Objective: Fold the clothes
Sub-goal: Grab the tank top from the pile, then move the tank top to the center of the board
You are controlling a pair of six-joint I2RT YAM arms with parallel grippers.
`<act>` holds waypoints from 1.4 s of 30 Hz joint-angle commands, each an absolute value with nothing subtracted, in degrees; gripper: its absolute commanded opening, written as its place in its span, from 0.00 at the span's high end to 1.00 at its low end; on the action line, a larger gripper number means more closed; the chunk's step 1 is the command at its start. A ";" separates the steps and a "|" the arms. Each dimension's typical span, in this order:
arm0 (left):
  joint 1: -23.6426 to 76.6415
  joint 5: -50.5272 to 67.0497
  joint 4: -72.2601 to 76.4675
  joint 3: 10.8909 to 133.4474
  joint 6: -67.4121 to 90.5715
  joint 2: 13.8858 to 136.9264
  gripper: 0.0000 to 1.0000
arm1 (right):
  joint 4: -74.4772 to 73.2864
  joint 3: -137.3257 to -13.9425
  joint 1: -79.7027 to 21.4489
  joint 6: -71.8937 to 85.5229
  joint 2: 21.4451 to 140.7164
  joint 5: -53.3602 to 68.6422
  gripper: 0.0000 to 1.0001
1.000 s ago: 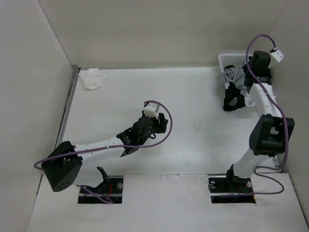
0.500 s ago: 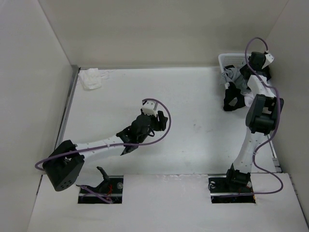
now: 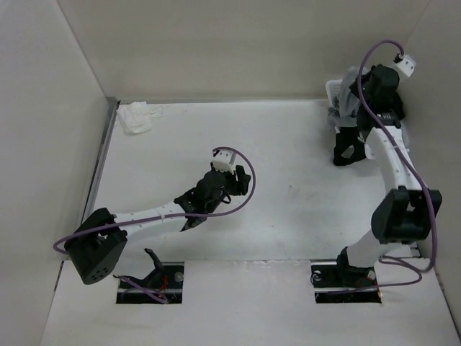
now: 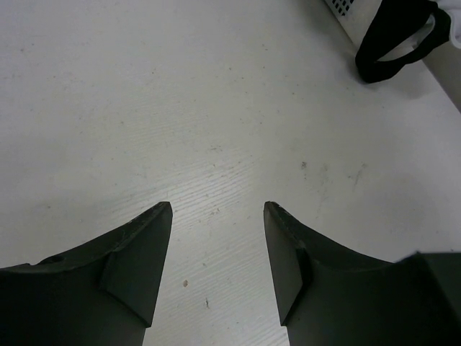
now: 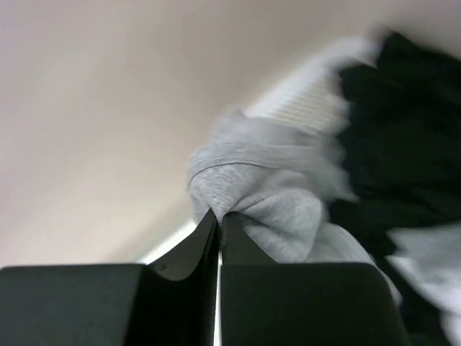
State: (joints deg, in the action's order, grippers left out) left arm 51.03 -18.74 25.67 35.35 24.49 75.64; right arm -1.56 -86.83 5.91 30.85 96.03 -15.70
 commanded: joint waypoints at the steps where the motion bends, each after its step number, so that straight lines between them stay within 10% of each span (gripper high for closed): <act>1: 50.41 -18.89 27.52 35.69 25.40 71.30 0.48 | 8.88 -86.93 -2.83 27.87 82.73 -16.17 1.00; 12: 35.56 -21.53 14.69 34.54 33.13 53.37 0.46 | 7.30 -85.45 -34.56 22.41 61.45 -13.35 0.96; 20: 27.38 -20.13 10.90 30.76 38.41 45.96 0.44 | 12.82 -54.85 -41.88 34.71 58.09 -11.26 0.90; 25: 29.39 -19.07 10.72 30.67 38.50 55.62 0.45 | 15.48 -61.24 -30.38 36.74 81.89 2.55 0.60; 30: 36.15 -16.00 10.46 29.18 35.87 62.56 0.50 | 12.75 -52.41 -30.54 35.59 77.71 -6.31 0.43; 32: 38.96 -15.65 9.94 29.35 34.90 65.89 0.51 | 12.31 -47.58 -30.89 36.47 75.43 -8.60 0.47; 35: 42.92 -15.47 9.49 31.28 36.20 76.32 0.51 | 7.06 -38.62 -33.95 39.55 70.07 -10.46 0.88; 36: 43.19 -15.29 9.75 31.90 36.30 77.68 0.51 | 5.73 -37.11 -35.10 39.81 69.53 -10.46 0.87; 42: 43.90 -14.06 15.11 34.98 37.44 84.80 0.51 | 5.97 -41.02 -38.10 36.21 76.35 -7.13 0.51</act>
State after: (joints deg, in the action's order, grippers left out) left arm 44.01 -15.29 10.02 31.55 36.42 83.07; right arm 4.99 -36.95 -36.93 37.82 72.77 -8.34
